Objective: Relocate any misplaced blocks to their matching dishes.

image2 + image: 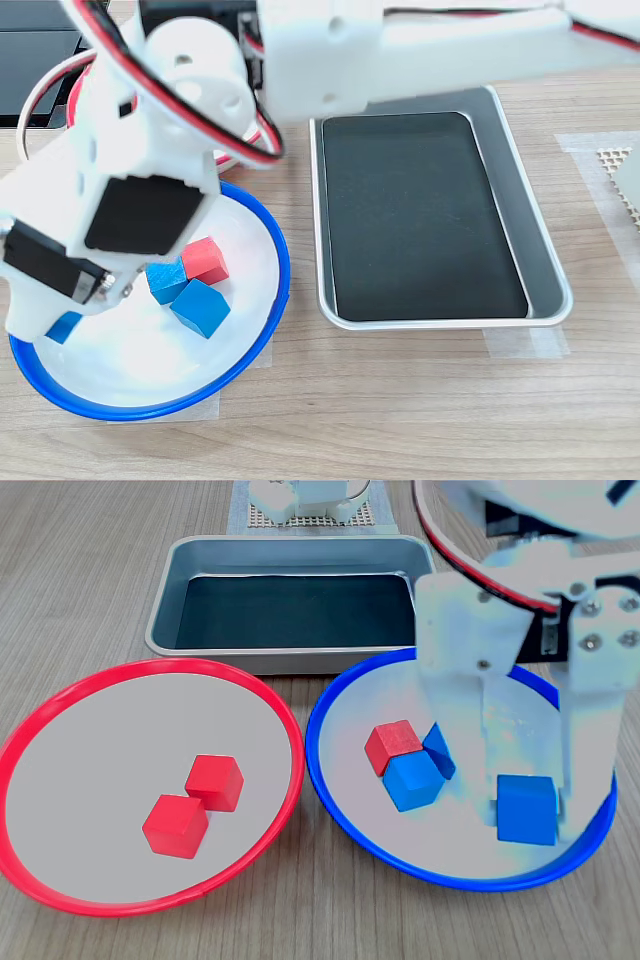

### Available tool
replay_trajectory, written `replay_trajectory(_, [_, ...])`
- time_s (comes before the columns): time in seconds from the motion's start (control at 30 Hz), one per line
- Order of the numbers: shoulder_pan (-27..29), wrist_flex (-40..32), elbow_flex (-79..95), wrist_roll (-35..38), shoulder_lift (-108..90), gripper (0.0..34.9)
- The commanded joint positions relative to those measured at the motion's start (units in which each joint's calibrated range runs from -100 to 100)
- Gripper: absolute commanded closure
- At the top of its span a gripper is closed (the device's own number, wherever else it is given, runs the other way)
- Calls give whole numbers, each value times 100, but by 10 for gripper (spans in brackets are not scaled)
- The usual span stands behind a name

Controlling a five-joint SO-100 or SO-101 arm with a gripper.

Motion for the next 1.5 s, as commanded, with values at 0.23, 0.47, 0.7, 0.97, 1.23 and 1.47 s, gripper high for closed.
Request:
replay_trajectory(0.23, [227, -34, 208, 874, 228, 232])
replay_trajectory(0.47, [321, -248, 89, 1026, 296, 154])
replay_trajectory(0.7, [368, -149, 217, 1074, -70, 144])
replay_trajectory(0.97, [491, 16, 845, 1226, -872, 129])
replay_trajectory(1.23, [726, -207, 2265, 1910, -1947, 152])
replay_trajectory(1.47, [801, 305, 2602, 2437, -2331, 155])
